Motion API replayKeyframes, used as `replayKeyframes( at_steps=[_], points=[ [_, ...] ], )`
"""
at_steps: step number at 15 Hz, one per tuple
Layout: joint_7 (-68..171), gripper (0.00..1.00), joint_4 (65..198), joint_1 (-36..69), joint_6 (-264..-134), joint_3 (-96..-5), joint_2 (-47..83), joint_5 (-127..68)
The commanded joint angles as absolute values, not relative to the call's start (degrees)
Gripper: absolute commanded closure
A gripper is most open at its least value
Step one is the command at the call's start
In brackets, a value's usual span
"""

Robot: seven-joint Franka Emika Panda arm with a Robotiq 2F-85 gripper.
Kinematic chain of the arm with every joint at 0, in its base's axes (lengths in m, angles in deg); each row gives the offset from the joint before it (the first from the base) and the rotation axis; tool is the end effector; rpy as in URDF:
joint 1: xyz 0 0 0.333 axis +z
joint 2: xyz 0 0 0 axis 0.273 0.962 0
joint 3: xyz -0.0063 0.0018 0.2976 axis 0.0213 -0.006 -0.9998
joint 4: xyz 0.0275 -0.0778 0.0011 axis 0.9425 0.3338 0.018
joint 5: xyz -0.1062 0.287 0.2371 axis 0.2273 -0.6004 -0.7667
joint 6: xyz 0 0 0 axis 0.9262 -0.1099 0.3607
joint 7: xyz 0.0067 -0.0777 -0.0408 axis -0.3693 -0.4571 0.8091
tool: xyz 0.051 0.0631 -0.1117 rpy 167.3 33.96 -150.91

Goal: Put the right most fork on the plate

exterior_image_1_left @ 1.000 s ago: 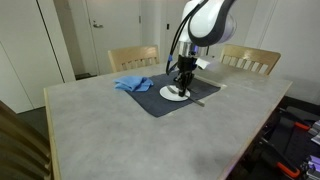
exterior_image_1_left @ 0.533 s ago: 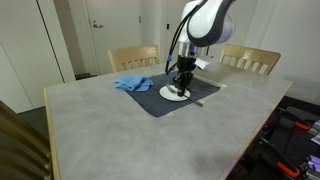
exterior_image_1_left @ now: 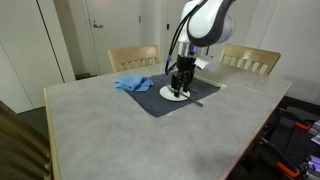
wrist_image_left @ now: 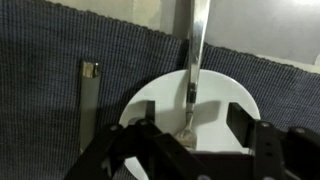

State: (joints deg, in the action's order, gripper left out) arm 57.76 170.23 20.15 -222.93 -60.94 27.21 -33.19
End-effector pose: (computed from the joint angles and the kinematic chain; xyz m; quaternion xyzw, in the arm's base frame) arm 0.5106 0.0999 0.1144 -0.9948 -0.0972 -0.0115 0.0268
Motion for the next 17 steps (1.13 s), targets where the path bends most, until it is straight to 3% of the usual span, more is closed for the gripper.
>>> replayKeyframes(
  at_steps=[1, 17],
  points=[
    [57.6, 0.00, 171.3, 20.3, -223.4, -60.7, 25.9, -33.1],
    [56.0, 0.00, 170.6, 19.8, -220.7, -60.2, 22.9, -33.8]
  ],
)
